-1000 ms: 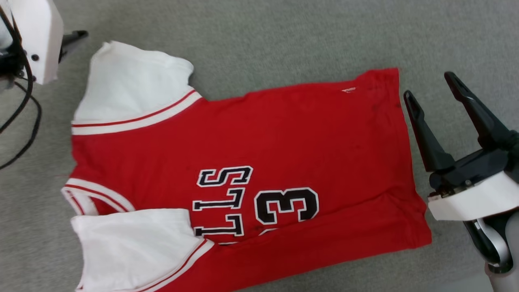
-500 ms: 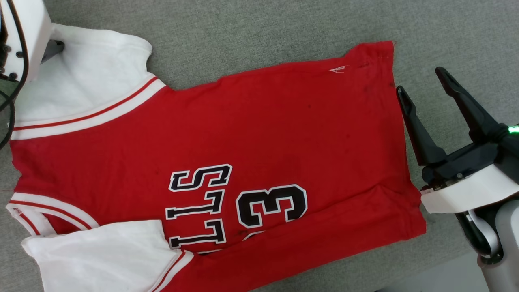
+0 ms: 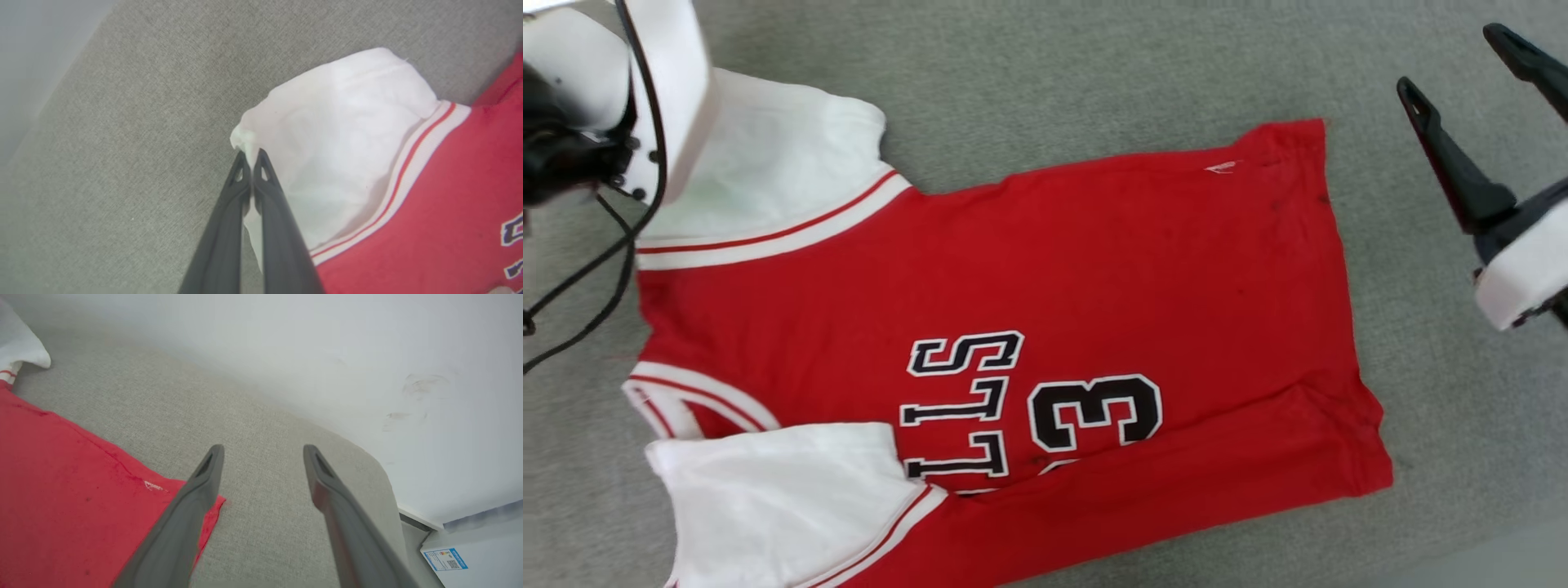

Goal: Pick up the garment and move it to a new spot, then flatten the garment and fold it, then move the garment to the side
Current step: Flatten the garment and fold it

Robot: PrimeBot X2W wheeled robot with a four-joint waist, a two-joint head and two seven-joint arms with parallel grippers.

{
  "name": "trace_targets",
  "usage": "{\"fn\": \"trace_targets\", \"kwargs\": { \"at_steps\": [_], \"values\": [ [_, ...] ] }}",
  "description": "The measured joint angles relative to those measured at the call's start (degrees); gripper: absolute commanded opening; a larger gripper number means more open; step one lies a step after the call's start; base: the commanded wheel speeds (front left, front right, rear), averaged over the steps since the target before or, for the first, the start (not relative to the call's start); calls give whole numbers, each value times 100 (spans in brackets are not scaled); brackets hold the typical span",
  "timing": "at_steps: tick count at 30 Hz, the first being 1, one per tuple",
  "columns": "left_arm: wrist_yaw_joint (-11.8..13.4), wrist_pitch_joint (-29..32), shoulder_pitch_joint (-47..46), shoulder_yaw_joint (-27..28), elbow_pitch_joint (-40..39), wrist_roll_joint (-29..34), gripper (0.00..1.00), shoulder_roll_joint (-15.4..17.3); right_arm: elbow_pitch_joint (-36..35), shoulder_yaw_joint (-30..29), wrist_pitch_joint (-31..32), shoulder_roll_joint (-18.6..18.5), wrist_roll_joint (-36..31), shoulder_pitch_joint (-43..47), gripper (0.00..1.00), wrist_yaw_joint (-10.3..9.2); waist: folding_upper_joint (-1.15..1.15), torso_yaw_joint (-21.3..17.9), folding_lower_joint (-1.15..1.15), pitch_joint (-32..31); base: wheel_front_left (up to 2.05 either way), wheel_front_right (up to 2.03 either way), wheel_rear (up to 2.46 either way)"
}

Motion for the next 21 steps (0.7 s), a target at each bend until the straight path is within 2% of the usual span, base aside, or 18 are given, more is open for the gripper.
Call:
{"fn": "trace_targets", "kwargs": {
  "at_steps": [7,10,15,21],
  "values": [
    [-19,-272,31,-167,-339,-26,0,-144,506,1352,2601,-1159,1641,-1141,100,0,0,362,0,-208,0,0,0],
    [-19,-368,7,-235,-499,-26,0,-176,722,1796,3488,-1430,2201,-1656,100,0,0,509,0,-223,0,0,0],
    [-23,-485,-117,-322,-712,-19,0,-225,1290,2176,4470,-1395,2733,-2256,100,0,0,706,0,-127,0,0,0],
    [-23,-601,-273,-425,-870,-16,0,-266,1940,2497,4677,-991,2782,-2613,100,0,0,899,0,76,0,0,0]
  ]
}}
